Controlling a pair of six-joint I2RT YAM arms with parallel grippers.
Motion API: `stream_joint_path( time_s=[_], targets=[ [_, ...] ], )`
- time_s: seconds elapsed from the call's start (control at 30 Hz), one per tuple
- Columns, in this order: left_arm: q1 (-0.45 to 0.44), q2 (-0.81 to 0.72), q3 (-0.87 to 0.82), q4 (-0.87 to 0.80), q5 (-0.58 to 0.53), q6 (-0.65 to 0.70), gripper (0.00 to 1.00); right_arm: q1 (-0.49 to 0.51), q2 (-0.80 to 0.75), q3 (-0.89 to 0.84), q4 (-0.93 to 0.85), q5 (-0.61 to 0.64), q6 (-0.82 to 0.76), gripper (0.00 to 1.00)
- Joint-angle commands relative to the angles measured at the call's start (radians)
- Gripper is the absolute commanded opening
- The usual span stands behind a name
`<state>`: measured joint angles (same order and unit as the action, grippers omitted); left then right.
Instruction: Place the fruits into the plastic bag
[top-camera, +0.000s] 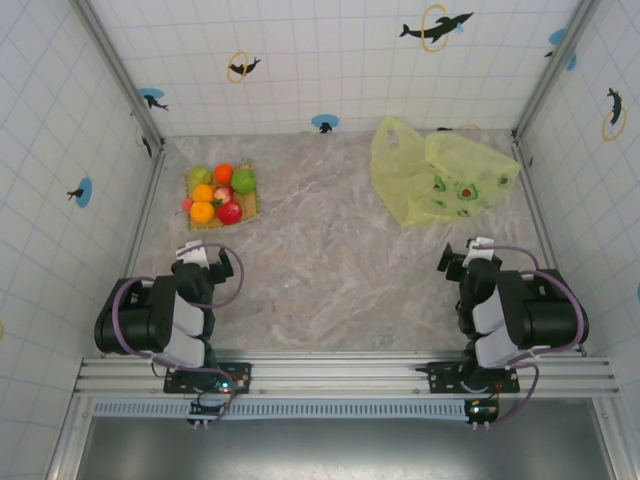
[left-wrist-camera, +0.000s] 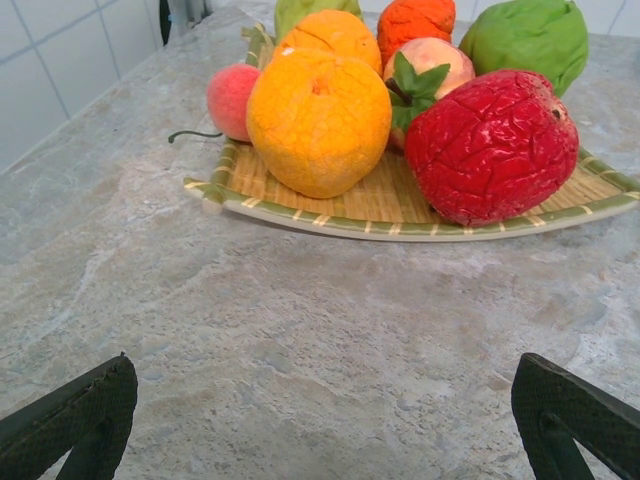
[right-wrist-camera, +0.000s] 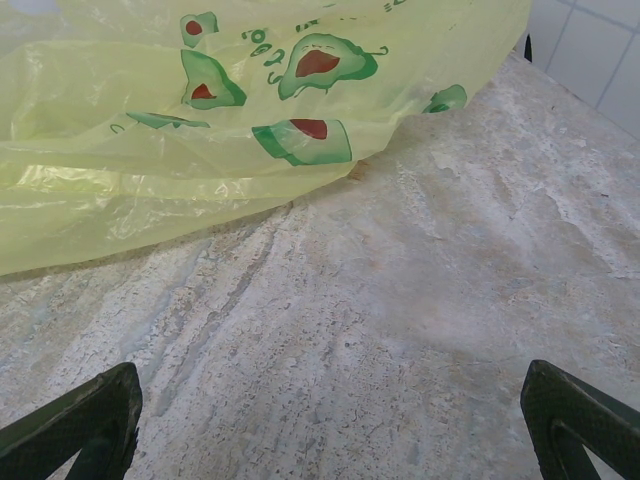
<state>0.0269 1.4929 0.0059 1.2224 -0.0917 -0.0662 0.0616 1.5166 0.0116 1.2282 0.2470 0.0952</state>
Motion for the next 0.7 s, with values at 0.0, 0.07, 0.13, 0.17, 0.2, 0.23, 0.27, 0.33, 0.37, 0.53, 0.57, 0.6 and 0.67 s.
stream_joint_path(
  time_s=[0.0,0.07,0.13,0.17,0.2,0.23,0.27,0.33,0.37,0.53,0.57,0.6,0.67],
  targets=[
    [-0.004,-0.099,0.037,-0.112,-0.053,-0.031,0.98,0.011,-0.071,-0.017,-0.011,0.041,-0.005,1.0],
    [-0.004,-0.176,0.059,-0.197,-0.095,-0.045,0.98,0.012,-0.145,-0.008,-0.095,0.079,0.007,0.99],
    [-0.004,-0.254,0.065,-0.253,-0.157,-0.101,0.98,0.012,-0.221,-0.005,-0.158,0.135,0.028,1.0],
    [-0.004,-0.298,0.071,-0.286,-0.178,-0.134,0.98,0.012,-0.26,-0.011,-0.172,0.168,0.044,1.0],
    [-0.003,-0.34,0.087,-0.337,-0.194,-0.167,0.98,0.011,-0.307,-0.015,-0.18,0.195,0.07,1.0],
    [-0.004,-0.374,0.112,-0.401,-0.2,-0.193,0.98,0.008,-0.348,-0.012,-0.198,0.209,0.092,1.0],
    [-0.004,-0.409,0.155,-0.482,-0.206,-0.254,0.98,0.007,-0.399,0.003,-0.252,0.225,0.124,1.0],
    [-0.004,-0.449,0.252,-0.657,-0.208,-0.357,0.98,0.004,-0.474,0.082,-0.449,0.257,0.222,1.0],
    [-0.003,-0.458,0.305,-0.746,-0.195,-0.407,0.98,0.003,-0.497,0.129,-0.545,0.253,0.26,1.0],
    [-0.005,-0.447,0.447,-0.909,0.024,-0.543,0.98,0.073,-0.432,0.315,-0.724,0.126,0.248,1.0],
    [-0.008,-0.441,0.453,-0.893,0.084,-0.565,0.98,0.106,-0.388,0.364,-0.762,0.129,0.233,1.0],
    [-0.013,-0.437,0.457,-0.879,0.131,-0.59,0.98,0.141,-0.341,0.414,-0.797,0.134,0.217,1.0],
    [-0.039,-0.425,0.468,-0.869,0.181,-0.614,0.98,0.194,-0.252,0.493,-0.839,0.136,0.189,1.0]
  ],
)
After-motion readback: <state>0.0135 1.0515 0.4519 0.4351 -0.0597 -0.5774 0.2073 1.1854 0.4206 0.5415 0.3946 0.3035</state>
